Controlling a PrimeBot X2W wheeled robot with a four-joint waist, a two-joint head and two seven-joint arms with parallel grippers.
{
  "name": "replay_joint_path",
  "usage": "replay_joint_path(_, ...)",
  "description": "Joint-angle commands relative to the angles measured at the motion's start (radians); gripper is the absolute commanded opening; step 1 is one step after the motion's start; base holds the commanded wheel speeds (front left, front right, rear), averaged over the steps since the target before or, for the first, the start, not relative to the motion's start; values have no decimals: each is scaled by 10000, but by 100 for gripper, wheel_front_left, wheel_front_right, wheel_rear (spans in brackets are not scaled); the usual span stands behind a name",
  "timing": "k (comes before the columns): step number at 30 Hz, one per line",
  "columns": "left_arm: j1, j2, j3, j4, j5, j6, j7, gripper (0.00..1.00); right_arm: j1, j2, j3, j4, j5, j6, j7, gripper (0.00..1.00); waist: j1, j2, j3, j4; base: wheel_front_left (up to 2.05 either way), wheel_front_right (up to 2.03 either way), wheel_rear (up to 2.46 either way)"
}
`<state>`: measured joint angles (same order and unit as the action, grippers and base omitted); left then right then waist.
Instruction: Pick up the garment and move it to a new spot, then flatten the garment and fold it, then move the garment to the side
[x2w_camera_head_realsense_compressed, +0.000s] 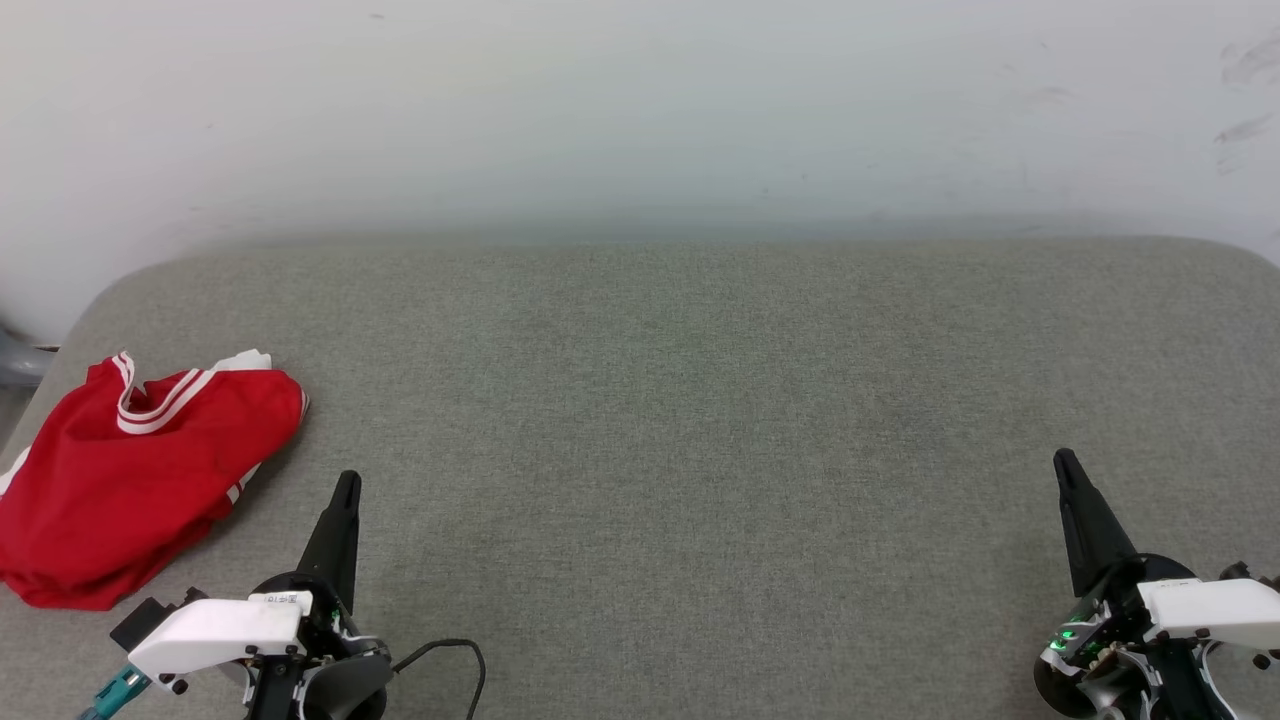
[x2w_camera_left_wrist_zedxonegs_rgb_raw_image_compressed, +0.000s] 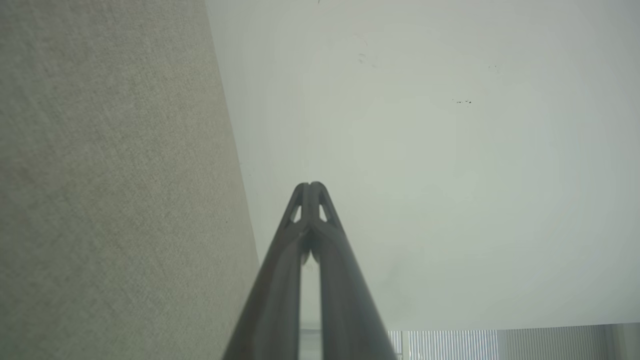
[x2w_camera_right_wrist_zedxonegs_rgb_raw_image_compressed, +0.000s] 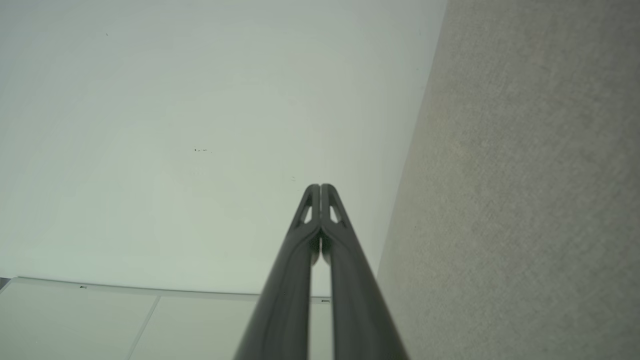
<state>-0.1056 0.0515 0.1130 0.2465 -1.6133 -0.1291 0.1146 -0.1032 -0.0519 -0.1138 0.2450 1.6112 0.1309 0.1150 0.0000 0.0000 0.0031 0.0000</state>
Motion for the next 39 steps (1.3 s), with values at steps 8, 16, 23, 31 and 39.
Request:
replay_joint_path(8,-66,-16,29,-5,18,-31,21,0,-106,33,-2,6,37,-3,10,0,0,0,0,0,0,0,0)
replay_joint_path(16,-66,-16,28,-5,17,-31,20,0,-106,33,-2,6,37,-3,9,0,0,0,0,0,0,0,0)
replay_joint_path(23,-66,-16,26,-5,16,-31,19,0,-106,33,-2,6,37,-3,9,0,0,0,0,0,0,0,0)
replay_joint_path(31,296,-33,-54,342,-1,4,-21,100,319,4,16,350,-5,0,-2,100,0,0,0,0,0,0,0)
replay_joint_path(39,504,-33,-36,169,412,1,-419,100,413,5,251,267,-273,0,-401,100,0,0,10,-10,0,0,0)
